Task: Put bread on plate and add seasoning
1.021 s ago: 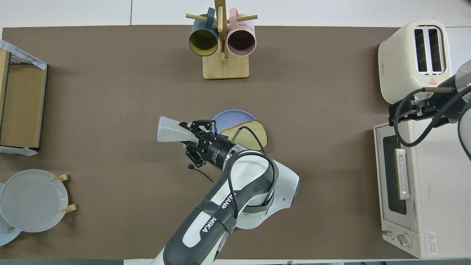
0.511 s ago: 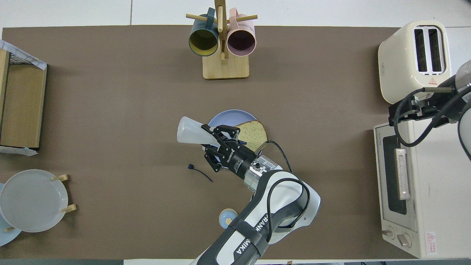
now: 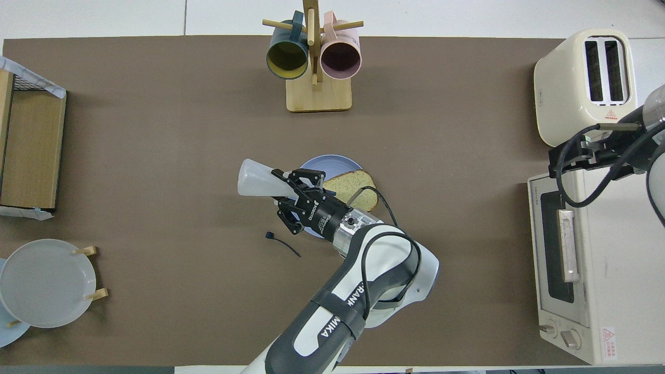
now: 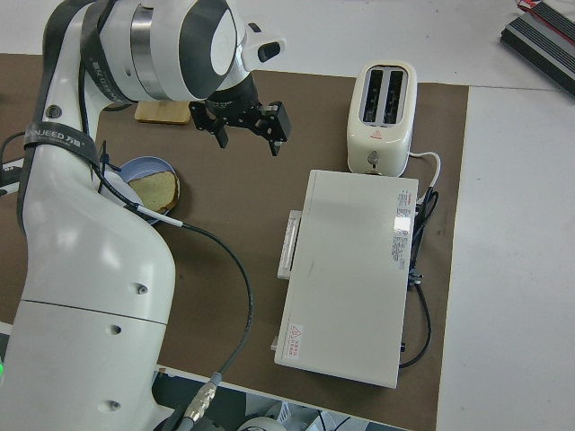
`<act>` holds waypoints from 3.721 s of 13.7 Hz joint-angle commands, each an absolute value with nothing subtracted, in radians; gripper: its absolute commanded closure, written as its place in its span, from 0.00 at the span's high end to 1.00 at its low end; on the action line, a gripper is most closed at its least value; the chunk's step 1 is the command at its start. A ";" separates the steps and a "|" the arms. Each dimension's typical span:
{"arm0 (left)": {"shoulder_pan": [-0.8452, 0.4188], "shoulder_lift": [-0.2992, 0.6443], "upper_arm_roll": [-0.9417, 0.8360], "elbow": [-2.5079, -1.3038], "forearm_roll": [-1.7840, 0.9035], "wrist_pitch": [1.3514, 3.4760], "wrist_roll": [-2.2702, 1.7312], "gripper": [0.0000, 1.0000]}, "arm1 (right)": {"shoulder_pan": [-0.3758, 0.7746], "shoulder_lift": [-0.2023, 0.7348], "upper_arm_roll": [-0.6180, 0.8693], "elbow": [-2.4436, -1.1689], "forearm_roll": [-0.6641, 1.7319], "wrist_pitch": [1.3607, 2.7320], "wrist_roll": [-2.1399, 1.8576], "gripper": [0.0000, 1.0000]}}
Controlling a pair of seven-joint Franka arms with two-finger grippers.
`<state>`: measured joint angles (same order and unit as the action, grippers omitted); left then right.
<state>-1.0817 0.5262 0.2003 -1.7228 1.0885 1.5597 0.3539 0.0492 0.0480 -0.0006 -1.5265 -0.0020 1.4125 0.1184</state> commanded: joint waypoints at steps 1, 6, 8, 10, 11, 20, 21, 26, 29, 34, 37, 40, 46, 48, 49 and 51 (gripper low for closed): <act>-1.086 0.523 0.201 -1.727 1.114 1.571 0.364 0.00 | 0.032 0.026 0.006 -1.552 0.017 1.419 0.086 1.00; -1.207 0.517 0.199 -1.715 1.060 1.519 0.364 0.00 | 0.031 0.026 0.006 -1.552 0.017 1.419 0.086 1.00; -1.223 0.515 0.199 -1.715 1.051 1.506 0.364 0.00 | 0.032 0.026 0.006 -1.552 0.017 1.419 0.086 1.00; -1.203 0.515 0.199 -1.723 1.045 1.520 0.364 0.00 | 0.032 0.026 0.006 -1.552 0.015 1.419 0.086 1.00; -1.177 0.517 0.199 -1.724 1.045 1.535 0.364 0.00 | 0.032 0.025 0.006 -1.552 0.015 1.419 0.086 1.00; -0.954 0.338 0.213 -1.716 0.754 1.705 0.218 0.00 | 0.032 0.025 0.006 -1.552 0.017 1.419 0.086 1.00; -0.909 0.289 0.212 -1.721 0.702 1.741 0.215 0.00 | 0.031 0.025 0.006 -1.552 0.015 1.419 0.086 1.00; -0.740 0.143 0.213 -1.723 0.430 1.863 0.129 0.00 | 0.032 0.025 0.006 -1.552 0.017 1.419 0.086 1.00; -0.654 0.135 0.213 -1.733 0.274 2.018 0.072 0.00 | 0.032 0.025 0.006 -1.552 0.017 1.419 0.086 1.00; -0.577 0.126 0.212 -1.893 0.242 2.504 -0.210 0.00 | 0.032 0.025 0.006 -1.552 0.015 1.419 0.086 1.00; -0.539 0.162 0.213 -1.979 0.238 2.800 -0.320 0.00 | 0.032 0.025 0.006 -1.552 0.015 1.419 0.086 1.00; -0.493 0.268 0.213 -1.997 0.238 3.058 -0.391 0.00 | 0.032 0.025 0.006 -1.552 0.017 1.419 0.086 1.00; -0.437 0.495 0.216 -1.913 0.261 3.313 -0.347 0.00 | 0.031 0.025 0.006 -1.552 0.017 1.419 0.086 1.00; -0.407 0.502 0.215 -1.911 0.264 3.312 -0.272 0.00 | 0.032 0.025 0.006 -1.552 0.017 1.419 0.086 1.00; -0.399 0.505 0.215 -1.911 0.262 3.312 -0.240 0.00 | 0.031 0.025 0.006 -1.552 0.017 1.419 0.086 1.00; -0.397 0.555 0.216 -1.896 0.264 3.339 -0.230 0.00 | 0.031 0.025 0.006 -1.552 0.017 1.419 0.086 1.00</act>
